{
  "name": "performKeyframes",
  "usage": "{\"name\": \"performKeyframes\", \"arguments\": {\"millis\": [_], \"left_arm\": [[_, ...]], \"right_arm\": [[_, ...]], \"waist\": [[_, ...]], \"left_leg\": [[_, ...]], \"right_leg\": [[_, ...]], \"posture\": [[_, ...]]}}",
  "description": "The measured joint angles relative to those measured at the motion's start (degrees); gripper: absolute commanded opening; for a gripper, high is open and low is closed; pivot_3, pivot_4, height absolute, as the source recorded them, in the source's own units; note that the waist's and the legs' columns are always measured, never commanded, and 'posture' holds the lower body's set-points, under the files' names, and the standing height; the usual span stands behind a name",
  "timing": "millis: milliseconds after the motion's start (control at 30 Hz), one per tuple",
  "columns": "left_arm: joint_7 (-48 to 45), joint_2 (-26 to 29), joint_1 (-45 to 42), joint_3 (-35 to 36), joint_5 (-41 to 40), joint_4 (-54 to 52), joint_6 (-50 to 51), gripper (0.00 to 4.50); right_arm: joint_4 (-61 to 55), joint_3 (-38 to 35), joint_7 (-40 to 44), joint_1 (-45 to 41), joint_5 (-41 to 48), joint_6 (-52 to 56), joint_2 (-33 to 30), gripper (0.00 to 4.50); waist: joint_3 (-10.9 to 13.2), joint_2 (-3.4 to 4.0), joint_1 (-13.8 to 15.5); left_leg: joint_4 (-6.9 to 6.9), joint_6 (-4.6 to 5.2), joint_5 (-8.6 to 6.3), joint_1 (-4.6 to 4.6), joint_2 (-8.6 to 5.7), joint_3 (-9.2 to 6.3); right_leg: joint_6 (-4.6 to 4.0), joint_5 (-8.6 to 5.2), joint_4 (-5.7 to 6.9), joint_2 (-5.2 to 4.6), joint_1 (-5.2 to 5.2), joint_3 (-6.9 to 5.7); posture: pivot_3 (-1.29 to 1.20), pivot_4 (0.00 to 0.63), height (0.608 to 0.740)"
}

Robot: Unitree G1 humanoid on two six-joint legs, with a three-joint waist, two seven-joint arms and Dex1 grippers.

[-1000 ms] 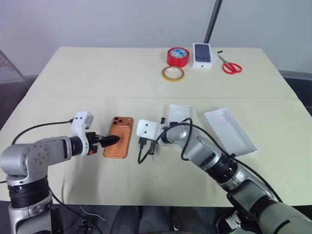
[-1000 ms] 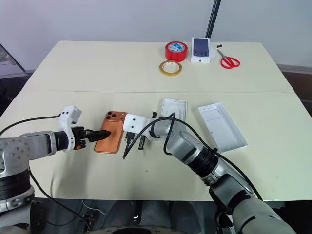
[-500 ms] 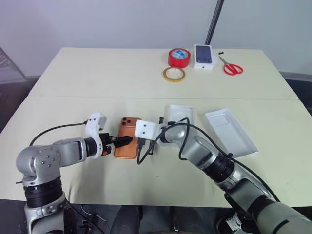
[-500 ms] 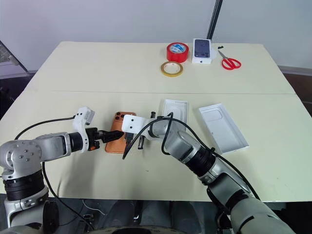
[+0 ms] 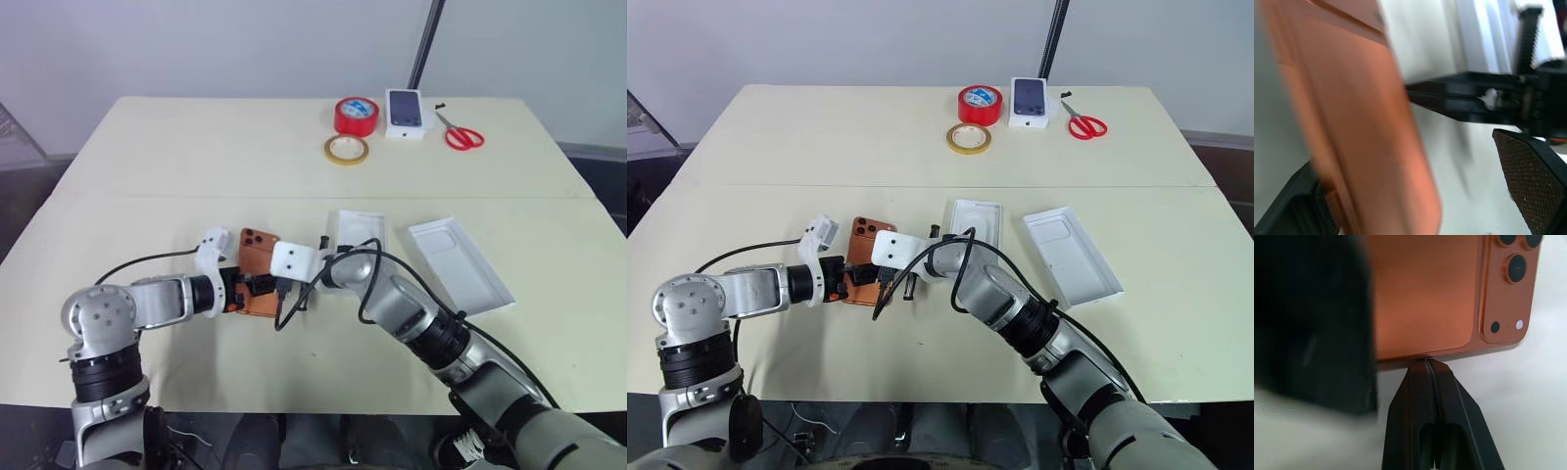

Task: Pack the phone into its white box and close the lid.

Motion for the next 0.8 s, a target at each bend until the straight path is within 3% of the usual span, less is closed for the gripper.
{"name": "performKeyframes", "arguments": {"millis": [600,700,733,800], "left_arm": [[5.9,-2.2,-1.2,9.6,-3.0,6.8,0.0,4.44],[7.7,-3.4,-1.0,11.0,-3.3,7.1,0.0,3.27],[8.4,-3.8,-0.9,11.7,-3.3,7.5,0.0,2.58],[9.5,-4.3,-0.8,13.4,-3.4,8.1,0.0,1.6]], "right_arm": [[-0.2,0.0,0.0,0.4,-0.3,-0.7,0.2,0.0],[-0.2,0.0,0.1,0.4,-0.4,-0.9,0.1,0.0],[-0.2,0.0,0.2,0.4,-0.5,-1.0,0.0,0.0],[-0.6,0.0,0.4,0.4,-0.6,-0.7,-0.1,0.0]], "waist": [[0.0,0.0,-0.1],[0.0,-0.01,-0.1],[0.0,-0.01,0.0],[0.0,-0.03,0.0]], "left_leg": [[-0.05,-0.04,0.01,0.0,0.04,0.0],[-0.04,-0.04,0.01,-0.01,0.04,0.0],[-0.05,-0.04,0.01,-0.01,0.04,0.0],[-0.05,-0.04,0.01,-0.07,0.04,0.0]], "right_leg": [[0.0,0.0,0.0,0.04,-0.05,0.01],[0.0,0.0,-0.01,0.03,-0.06,0.02],[0.0,0.0,-0.01,0.03,-0.07,0.02],[0.0,0.0,-0.01,0.03,-0.13,0.02]], "posture": [[0.0,0.15,0.735],[0.0,0.15,0.735],[0.0,0.15,0.735],[0.0,0.15,0.735]]}}
